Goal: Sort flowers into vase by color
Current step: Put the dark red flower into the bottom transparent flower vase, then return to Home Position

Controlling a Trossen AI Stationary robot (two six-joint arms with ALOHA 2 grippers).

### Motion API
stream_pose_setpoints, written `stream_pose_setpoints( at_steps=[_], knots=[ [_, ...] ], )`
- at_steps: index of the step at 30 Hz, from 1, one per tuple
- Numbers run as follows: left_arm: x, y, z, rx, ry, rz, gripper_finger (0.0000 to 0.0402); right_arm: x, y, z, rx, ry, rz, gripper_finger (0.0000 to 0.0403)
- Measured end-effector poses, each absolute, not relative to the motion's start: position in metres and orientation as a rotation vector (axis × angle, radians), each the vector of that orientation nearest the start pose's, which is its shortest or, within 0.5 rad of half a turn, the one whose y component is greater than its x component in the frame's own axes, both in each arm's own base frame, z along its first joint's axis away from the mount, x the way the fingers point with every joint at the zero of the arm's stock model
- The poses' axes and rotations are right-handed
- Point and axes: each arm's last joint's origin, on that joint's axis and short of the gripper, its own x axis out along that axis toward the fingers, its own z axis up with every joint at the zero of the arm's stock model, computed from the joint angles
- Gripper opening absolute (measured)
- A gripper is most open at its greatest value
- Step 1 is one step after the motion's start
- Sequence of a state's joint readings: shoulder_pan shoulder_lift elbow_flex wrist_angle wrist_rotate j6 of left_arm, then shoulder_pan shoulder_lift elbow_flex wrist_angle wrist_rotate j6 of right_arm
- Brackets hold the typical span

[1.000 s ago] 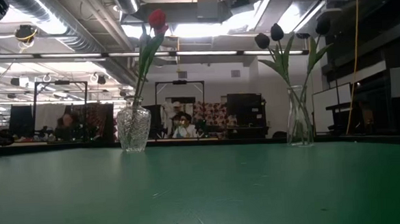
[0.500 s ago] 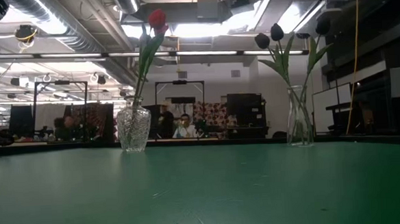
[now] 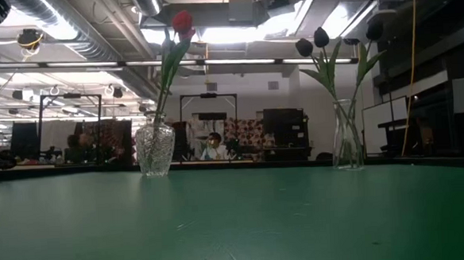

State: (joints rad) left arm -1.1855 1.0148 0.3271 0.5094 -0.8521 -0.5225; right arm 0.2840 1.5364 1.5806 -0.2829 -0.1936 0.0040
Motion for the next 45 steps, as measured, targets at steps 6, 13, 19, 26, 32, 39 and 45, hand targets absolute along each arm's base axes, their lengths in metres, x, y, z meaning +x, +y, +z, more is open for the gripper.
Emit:
stream_pose_setpoints(
  at_steps=[6,13,19,26,32,39,45],
  knots=[
    [0.088,-0.174,0.203,-0.374,0.184,-0.329,0.0107,0.331,0.103,0.414,0.009,0.26,0.474,0.0221],
    [0.078,-0.178,0.203,-0.499,0.221,-0.371,0.0125,0.33,0.107,0.414,0.007,0.26,0.485,0.0221],
    [0.071,-0.181,0.203,-0.56,0.24,-0.391,0.0126,0.33,0.107,0.414,0.007,0.26,0.485,0.0221],
    [0.067,-0.178,0.195,-0.485,0.257,-0.319,0.0126,0.329,0.107,0.412,0.003,0.284,0.484,0.0221],
    [0.067,-0.173,0.2,-0.525,0.22,-0.266,0.0126,0.328,0.107,0.41,0.002,0.302,0.487,0.0221],
    [0.063,-0.158,0.224,-0.577,0.152,-0.303,0.0126,0.328,0.107,0.41,-0.022,0.3,0.495,0.0221],
    [0.059,-0.143,0.242,-0.588,0.096,-0.355,0.0126,0.324,0.101,0.411,-0.092,0.311,0.377,0.0221]
  ],
)
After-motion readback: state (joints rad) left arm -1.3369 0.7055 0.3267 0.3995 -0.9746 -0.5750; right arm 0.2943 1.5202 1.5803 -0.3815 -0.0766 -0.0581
